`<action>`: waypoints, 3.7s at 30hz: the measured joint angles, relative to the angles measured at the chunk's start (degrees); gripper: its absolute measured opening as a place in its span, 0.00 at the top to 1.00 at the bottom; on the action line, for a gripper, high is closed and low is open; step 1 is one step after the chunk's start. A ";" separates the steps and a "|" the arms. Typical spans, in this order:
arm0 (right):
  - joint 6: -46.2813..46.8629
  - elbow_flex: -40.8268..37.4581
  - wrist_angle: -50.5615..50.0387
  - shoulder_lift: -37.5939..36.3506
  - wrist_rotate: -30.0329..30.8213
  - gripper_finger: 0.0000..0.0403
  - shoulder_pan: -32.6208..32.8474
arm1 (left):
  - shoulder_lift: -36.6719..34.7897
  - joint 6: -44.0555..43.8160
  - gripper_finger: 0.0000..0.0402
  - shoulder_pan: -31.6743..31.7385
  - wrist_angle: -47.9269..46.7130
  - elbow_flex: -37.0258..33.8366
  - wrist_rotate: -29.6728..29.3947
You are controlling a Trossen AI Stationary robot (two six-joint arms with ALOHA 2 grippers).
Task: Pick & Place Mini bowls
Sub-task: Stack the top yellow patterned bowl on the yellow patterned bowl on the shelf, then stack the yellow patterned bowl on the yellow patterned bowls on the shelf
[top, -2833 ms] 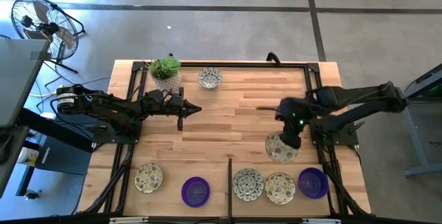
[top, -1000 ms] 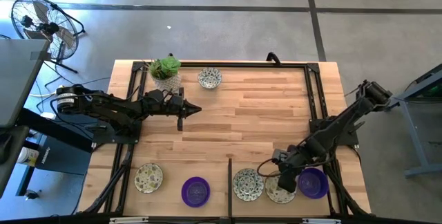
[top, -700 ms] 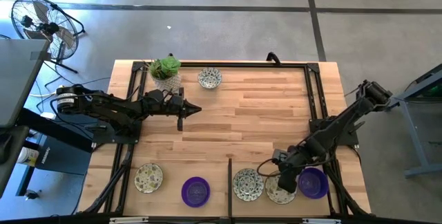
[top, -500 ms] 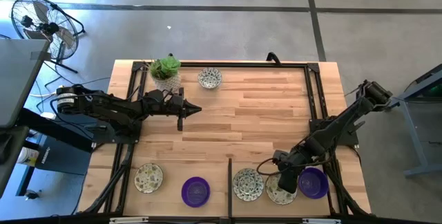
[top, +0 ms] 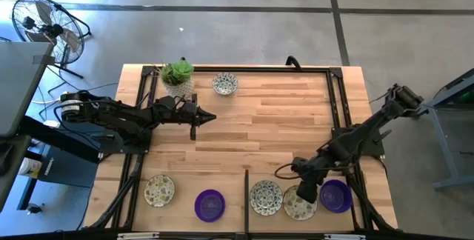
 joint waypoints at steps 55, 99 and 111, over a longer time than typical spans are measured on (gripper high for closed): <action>-59.49 -1.83 8.13 -8.13 13.79 0.98 -26.28 | -0.01 0.07 0.97 0.00 -0.05 -0.02 0.11; -74.00 -35.67 82.81 -8.16 9.39 1.00 -44.33 | -11.78 -3.07 0.97 0.01 -69.61 21.68 -5.00; -74.46 -35.65 82.15 -8.16 9.54 0.99 -44.33 | -10.53 -8.84 0.92 -16.78 -90.41 27.75 -2.51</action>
